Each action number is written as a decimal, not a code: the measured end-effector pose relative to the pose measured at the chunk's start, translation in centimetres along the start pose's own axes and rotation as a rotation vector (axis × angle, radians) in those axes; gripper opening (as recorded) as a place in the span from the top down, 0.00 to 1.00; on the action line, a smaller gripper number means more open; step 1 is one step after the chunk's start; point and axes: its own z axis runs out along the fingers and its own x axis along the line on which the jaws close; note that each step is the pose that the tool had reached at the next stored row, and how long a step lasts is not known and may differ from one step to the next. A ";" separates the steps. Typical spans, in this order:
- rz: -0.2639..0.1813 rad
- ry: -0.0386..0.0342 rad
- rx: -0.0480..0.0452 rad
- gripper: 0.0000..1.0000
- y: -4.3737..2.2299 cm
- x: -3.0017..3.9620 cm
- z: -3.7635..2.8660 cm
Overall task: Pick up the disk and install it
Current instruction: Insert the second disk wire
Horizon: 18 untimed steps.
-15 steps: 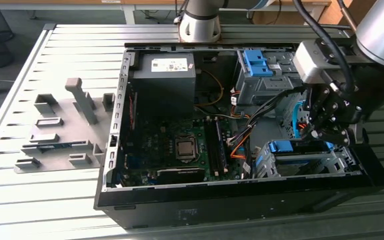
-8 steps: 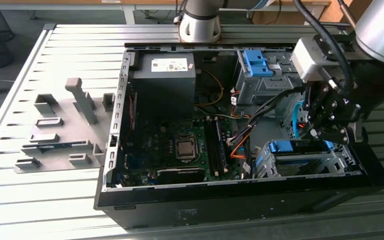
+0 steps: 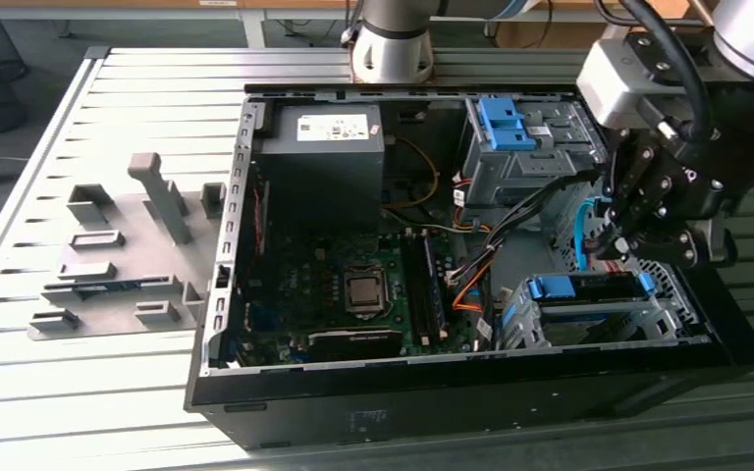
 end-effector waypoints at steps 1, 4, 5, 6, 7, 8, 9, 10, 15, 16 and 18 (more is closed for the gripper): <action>0.000 0.0001 0.0002 0.89 0.12 -0.01 0.00; 0.000 0.0004 0.0002 0.89 0.15 -0.18 -0.35; 0.000 0.0002 0.0002 0.89 0.15 -0.29 -0.56; 0.000 0.0001 0.0002 0.89 0.16 -0.43 -0.78; 0.000 0.0000 0.0002 0.89 0.17 -0.58 -0.98; 0.000 0.0000 0.0002 0.89 0.18 -0.80 -1.12; 0.000 0.0014 0.0002 0.89 0.19 -1.11 -1.20; 0.000 0.0027 0.0002 0.89 0.20 -1.46 -1.21; 0.000 0.0098 0.0004 0.89 0.24 -2.79 -1.43; 0.000 0.0121 0.0005 0.89 0.25 -2.93 -1.57; 0.000 0.0169 0.0007 0.89 0.26 -3.25 -1.86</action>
